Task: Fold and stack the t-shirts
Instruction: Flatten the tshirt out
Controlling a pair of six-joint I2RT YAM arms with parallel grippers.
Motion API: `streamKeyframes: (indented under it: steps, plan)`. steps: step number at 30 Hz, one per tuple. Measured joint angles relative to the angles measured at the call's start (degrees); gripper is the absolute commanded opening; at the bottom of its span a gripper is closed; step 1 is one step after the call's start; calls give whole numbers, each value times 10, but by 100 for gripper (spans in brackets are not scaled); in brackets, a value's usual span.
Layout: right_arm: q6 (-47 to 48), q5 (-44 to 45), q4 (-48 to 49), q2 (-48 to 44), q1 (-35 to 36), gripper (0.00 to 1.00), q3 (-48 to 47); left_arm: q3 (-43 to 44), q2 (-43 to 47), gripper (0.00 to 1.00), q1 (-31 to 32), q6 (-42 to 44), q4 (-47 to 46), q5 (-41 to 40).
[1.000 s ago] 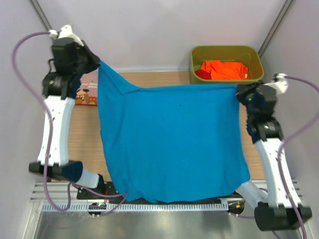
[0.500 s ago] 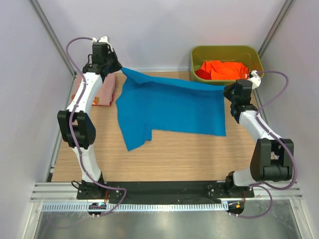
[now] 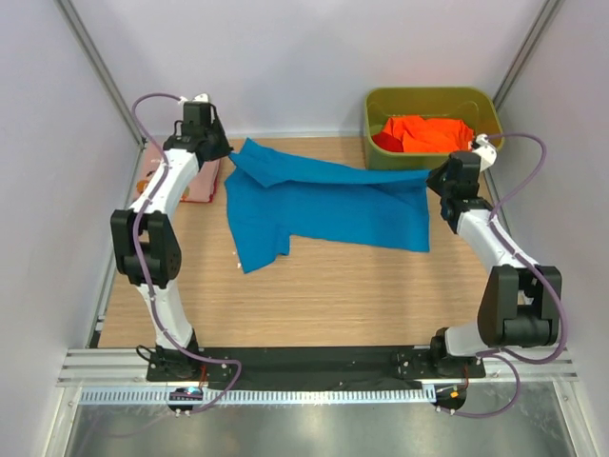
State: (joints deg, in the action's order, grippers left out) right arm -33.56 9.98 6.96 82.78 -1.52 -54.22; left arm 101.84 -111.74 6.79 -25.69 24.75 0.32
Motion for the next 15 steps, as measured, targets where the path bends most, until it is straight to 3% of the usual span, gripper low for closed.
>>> streamKeyframes:
  steps: [3, 8, 15]
  plan:
    - [6, 2, -82, -24, -1, 1, -33, -25, 34, 0, 0, -5, 30, -25]
    - [26, -1, -234, -125, -1, 1, -174, 2, 158, 0, 0, -9, 79, -55]
    - [33, -8, -354, -332, -1, 1, -325, 49, 443, 0, 0, -16, 81, -74]
